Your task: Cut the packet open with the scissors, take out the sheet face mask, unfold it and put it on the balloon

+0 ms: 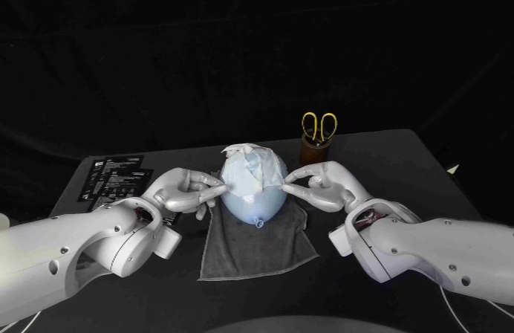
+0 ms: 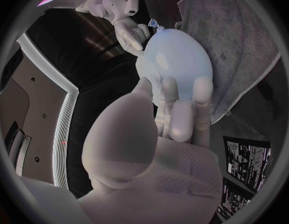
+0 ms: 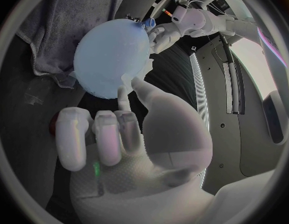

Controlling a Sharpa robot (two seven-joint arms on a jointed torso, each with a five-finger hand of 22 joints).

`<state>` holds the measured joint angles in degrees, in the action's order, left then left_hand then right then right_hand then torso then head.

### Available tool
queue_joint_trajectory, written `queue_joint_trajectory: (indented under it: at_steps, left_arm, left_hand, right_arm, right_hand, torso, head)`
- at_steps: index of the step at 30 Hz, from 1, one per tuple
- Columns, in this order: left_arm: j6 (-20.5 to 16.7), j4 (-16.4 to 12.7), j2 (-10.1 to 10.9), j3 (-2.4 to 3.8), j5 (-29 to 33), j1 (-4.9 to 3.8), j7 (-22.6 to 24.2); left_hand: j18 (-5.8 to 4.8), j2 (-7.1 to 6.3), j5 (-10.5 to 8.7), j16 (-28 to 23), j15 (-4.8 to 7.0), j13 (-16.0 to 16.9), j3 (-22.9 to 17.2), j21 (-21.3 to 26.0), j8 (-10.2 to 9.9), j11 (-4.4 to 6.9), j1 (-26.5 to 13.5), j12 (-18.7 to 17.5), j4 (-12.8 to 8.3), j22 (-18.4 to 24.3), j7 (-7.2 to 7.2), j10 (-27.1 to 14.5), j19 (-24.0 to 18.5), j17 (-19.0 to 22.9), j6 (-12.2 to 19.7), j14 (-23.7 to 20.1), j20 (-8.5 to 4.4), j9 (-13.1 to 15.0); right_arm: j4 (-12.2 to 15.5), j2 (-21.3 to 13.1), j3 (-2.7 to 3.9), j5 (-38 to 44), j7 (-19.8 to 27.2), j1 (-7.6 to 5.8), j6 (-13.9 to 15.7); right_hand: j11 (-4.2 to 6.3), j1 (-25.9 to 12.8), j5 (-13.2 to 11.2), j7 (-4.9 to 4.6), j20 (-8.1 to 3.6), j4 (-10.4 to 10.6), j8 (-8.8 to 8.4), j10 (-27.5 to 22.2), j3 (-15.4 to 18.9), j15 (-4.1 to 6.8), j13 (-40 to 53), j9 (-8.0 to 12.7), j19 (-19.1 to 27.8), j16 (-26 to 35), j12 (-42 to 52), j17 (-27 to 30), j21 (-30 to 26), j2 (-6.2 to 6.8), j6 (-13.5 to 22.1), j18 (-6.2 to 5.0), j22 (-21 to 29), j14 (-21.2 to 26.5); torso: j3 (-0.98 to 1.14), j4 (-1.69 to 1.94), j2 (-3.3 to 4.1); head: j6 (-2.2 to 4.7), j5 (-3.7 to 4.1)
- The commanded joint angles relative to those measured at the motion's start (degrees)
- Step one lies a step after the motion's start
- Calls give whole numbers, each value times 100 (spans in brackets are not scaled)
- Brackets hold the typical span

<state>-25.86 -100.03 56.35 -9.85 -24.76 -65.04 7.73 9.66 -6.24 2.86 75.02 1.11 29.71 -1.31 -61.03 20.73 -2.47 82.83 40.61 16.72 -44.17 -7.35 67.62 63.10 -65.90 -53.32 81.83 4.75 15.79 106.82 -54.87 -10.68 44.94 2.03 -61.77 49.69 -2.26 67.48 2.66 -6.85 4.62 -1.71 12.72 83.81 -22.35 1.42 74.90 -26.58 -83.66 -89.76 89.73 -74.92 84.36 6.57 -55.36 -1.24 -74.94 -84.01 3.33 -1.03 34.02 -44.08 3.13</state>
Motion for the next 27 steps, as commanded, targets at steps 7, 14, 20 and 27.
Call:
queue_joint_trajectory:
  at_steps: [7, 14, 20, 27]
  left_arm:
    - [-83, 7, -47, 6, 24, 1, -183]
    - [-120, 20, -80, 6, 19, 1, -251]
    - [-113, 33, -116, 7, -91, 1, -401]
    - [-148, 46, -142, 7, -218, 1, -534]
  left_hand:
    - [-131, 113, -12, 251, 33, 102, 271, -305, 21, 29, -302, 173, 7, -375, 48, 112, 186, -271, -109, 143, -25, -3]
    - [-153, 163, -11, 355, 56, 136, 376, -423, 49, 56, -320, 236, -1, -522, 77, 150, 255, -394, -171, 199, -41, 8]
    - [-163, 157, -11, 418, 79, 160, 446, -492, 72, 81, -175, 276, -16, -601, 102, 165, 282, -461, -225, 231, -59, 16]
    - [-177, 135, -10, 494, 96, 182, 521, -564, 95, 101, -30, 315, -21, -690, 121, 187, 319, -557, -276, 270, -74, 24]
  right_arm:
    - [-91, 91, 3, 417, -410, 4, -65]
    - [-123, 162, 3, 534, -518, 15, -84]
    - [-152, 220, 3, 565, -566, 28, -36]
    - [-160, 262, 3, 568, -596, 33, -1]
  right_hand:
    - [-31, -67, 16, -39, 7, 43, -19, 619, 77, -21, 1510, 10, -392, -24, 27, -1508, -33, 53, -42, -17, -1316, -599]
    - [-18, -66, 16, -21, 5, 64, -5, 619, 100, -13, 1510, 8, -392, -24, 27, -1508, -34, 38, -94, -17, -1316, -599]
    - [-1, -58, 16, 0, -2, 90, 10, 619, 113, 0, 1510, 6, -399, -24, 27, -1508, -19, 2, -149, -14, -1320, -599]
    - [24, -34, 16, 28, -16, 122, 22, 619, 115, 21, 1510, 8, -409, -24, 27, -1508, 5, -58, -211, -9, -1328, -599]
  torso:
    - [-1, 3, 2]
    - [0, 2, 2]
    - [2, 2, 2]
    - [4, -6, 5]
  head:
    - [-24, -22]
    - [-45, -24]
    - [-54, -4]
    - [-68, 1]
